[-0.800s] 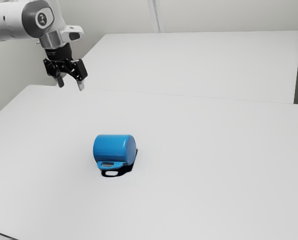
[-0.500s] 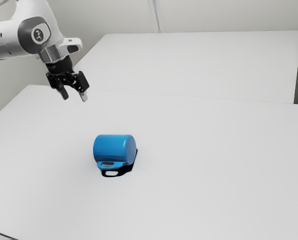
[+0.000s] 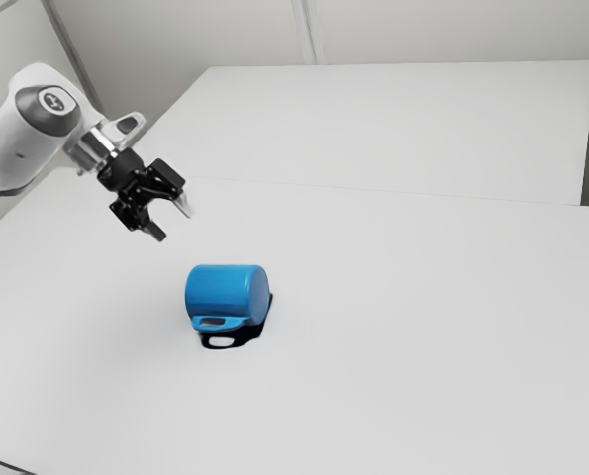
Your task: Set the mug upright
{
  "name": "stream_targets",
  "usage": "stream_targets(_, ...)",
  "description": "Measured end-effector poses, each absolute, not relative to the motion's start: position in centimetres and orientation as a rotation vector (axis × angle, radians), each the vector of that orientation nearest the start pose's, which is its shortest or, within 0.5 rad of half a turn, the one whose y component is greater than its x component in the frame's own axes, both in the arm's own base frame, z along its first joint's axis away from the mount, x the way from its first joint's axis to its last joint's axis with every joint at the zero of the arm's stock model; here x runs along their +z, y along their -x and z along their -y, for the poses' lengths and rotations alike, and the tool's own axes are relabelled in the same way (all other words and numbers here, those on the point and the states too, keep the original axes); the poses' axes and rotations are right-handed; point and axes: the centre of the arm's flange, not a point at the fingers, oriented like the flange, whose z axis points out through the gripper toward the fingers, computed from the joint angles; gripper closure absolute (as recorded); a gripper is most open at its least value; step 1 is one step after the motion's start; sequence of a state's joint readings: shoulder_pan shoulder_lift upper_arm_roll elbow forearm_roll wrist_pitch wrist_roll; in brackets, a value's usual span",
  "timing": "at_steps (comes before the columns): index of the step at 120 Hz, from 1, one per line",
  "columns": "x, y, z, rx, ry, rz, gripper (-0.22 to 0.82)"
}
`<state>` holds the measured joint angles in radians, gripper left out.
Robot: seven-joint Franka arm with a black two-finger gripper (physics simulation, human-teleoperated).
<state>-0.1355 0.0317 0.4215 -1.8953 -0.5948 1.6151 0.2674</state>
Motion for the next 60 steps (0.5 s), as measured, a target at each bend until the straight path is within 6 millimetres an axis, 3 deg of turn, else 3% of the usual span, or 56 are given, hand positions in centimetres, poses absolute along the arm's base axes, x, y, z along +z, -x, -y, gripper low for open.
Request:
stream_targets(19, 43.9, -52.7, -12.2, -0.215, -2.391, -0.264, 0.02)
stream_targets(33, 41.5, -53.3, -11.8, -0.235, -2.352, -0.242, 0.02)
stream_targets(60, 38.7, -53.4, -13.5, -0.212, -2.32, -0.204, 0.03)
